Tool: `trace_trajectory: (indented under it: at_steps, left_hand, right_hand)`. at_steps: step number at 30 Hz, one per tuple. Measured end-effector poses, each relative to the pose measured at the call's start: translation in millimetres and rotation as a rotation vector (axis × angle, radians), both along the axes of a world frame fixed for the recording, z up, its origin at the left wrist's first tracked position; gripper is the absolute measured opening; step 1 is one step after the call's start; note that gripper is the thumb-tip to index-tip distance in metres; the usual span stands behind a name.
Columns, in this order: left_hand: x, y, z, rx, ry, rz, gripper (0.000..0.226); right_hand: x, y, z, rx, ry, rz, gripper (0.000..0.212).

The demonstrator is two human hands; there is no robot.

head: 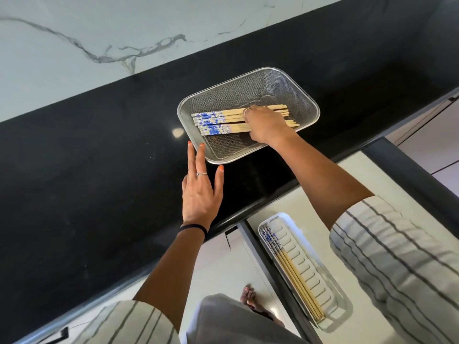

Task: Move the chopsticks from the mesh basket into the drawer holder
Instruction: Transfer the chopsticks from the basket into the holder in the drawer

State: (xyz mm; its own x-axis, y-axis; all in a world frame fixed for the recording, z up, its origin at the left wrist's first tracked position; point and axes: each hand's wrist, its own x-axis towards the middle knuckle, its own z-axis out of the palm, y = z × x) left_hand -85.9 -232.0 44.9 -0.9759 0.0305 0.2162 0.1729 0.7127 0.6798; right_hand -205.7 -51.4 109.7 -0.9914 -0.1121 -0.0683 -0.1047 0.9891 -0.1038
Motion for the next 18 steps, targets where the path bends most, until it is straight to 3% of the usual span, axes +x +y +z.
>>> trace_trajectory:
  at_steps: [5, 11, 18]
  left_hand:
    - [-1, 0, 0, -0.005, 0.001, 0.005, 0.065]
    - [0, 0, 0, 0.002, 0.01, 0.008, 0.064]
    - [1, 0, 1, 0.004, 0.011, 0.005, 0.063]
  right_hand:
    - [-1, -5, 0, 0.18, -0.081, 0.086, 0.033]
    - [2, -3, 12, 0.225, -0.093, 0.16, 0.025]
    - [40, 13, 54, -0.108, 0.077, 0.112, 0.023]
